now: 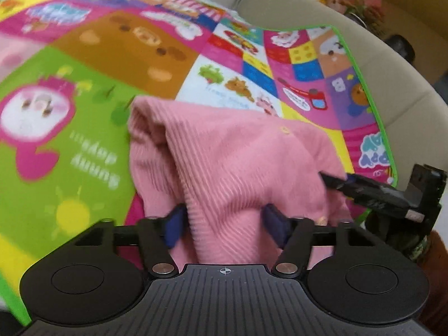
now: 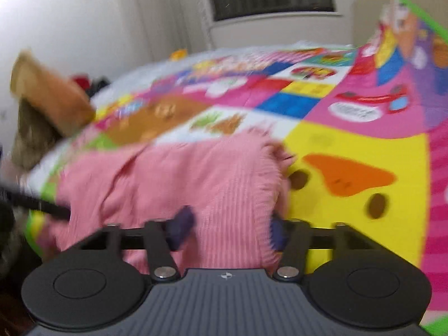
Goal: Fold clothes
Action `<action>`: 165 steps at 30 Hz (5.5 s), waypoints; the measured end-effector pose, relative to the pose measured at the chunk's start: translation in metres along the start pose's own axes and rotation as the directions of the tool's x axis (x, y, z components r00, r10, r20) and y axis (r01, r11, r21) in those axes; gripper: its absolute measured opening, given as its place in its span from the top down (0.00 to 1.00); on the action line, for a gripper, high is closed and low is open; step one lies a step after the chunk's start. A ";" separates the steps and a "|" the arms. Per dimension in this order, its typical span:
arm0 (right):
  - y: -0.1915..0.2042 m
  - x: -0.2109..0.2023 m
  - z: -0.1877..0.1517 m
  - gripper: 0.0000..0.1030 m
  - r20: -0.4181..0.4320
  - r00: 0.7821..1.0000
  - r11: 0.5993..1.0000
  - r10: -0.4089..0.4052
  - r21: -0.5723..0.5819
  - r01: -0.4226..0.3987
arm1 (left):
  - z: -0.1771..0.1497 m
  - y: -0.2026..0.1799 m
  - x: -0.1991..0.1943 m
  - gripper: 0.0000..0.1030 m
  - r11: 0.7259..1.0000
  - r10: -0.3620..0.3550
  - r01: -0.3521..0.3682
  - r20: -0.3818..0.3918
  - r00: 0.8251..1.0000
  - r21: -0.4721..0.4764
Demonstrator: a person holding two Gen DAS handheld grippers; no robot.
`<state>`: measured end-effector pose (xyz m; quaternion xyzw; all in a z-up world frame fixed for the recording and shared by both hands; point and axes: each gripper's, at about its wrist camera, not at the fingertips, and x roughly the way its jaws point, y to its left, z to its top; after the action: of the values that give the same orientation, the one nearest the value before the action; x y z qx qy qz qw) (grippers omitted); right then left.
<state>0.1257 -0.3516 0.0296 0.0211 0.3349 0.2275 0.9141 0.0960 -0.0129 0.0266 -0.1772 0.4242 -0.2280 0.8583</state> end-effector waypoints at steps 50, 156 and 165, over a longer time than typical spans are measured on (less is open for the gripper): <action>0.116 0.007 -0.017 0.90 -0.020 1.000 0.848 0.005 -0.530 -0.015 | 0.055 0.035 -0.033 0.71 0.981 0.018 -0.039 0.108 0.994 0.192; 0.072 0.036 -0.025 0.00 0.076 0.969 0.972 -0.237 0.007 0.237 | 0.050 0.023 0.036 0.05 0.828 0.322 -0.417 0.292 0.901 0.375; 0.066 0.016 0.004 0.00 0.082 0.982 0.985 -0.173 -0.010 0.174 | 0.052 0.035 -0.004 0.05 0.899 0.110 -0.199 0.239 0.965 0.390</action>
<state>0.1129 -0.2854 0.0357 -0.0067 0.2965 0.1488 0.9434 0.1446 0.0240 0.0423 0.0185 0.2859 -0.2228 0.9318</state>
